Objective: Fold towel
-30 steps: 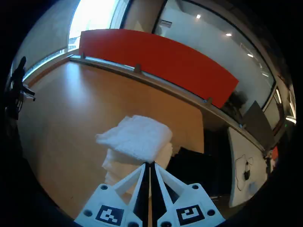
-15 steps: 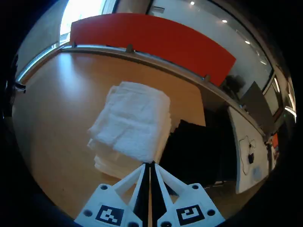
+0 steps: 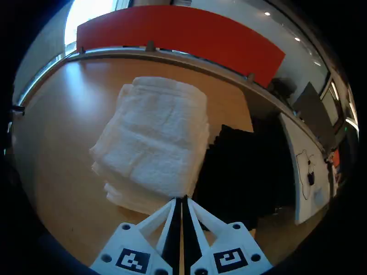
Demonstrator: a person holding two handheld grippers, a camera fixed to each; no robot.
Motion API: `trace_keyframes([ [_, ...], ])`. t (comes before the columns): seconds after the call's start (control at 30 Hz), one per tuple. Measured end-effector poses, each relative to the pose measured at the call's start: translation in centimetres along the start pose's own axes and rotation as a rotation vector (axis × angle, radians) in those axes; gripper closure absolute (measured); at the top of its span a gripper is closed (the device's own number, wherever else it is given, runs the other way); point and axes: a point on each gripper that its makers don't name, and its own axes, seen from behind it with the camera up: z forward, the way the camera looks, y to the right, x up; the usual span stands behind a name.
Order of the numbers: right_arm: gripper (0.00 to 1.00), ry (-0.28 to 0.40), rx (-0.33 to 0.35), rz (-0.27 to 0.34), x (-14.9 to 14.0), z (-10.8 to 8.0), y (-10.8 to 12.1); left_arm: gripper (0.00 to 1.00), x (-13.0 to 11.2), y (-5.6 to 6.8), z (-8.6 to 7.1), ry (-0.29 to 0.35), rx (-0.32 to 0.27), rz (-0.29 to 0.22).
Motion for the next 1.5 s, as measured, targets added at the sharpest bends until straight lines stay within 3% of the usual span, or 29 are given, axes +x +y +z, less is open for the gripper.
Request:
trace_keyframes([
  [0.5,0.98,-0.016,-0.005,0.025,-0.5,1.4,-0.2,0.07,-0.1,0.3,0.3,-0.008,0.001,-0.002],
  [0.8,0.96,0.009,-0.019,0.024,-0.1,0.7,-0.2,0.06,0.2,0.3,0.4,-0.006,0.0,0.0],
  [1.0,0.88,0.022,-0.028,0.024,0.1,-0.1,-0.1,0.07,0.3,0.3,0.4,-0.004,-0.003,0.002],
  [1.17,0.78,0.027,-0.038,0.025,0.1,-0.6,0.2,0.06,0.4,0.5,0.5,-0.002,-0.007,0.006],
  [1.3,0.61,0.036,-0.043,0.027,0.2,-1.1,0.2,0.06,0.5,0.6,0.5,0.0,-0.01,0.006],
  [1.43,0.26,0.062,-0.045,0.031,1.0,-1.6,0.1,0.06,0.6,0.6,0.6,0.003,-0.013,0.006],
  [1.5,0.14,0.075,-0.045,0.033,1.5,-1.8,0.0,0.06,0.6,0.6,0.6,0.005,-0.014,0.006],
])
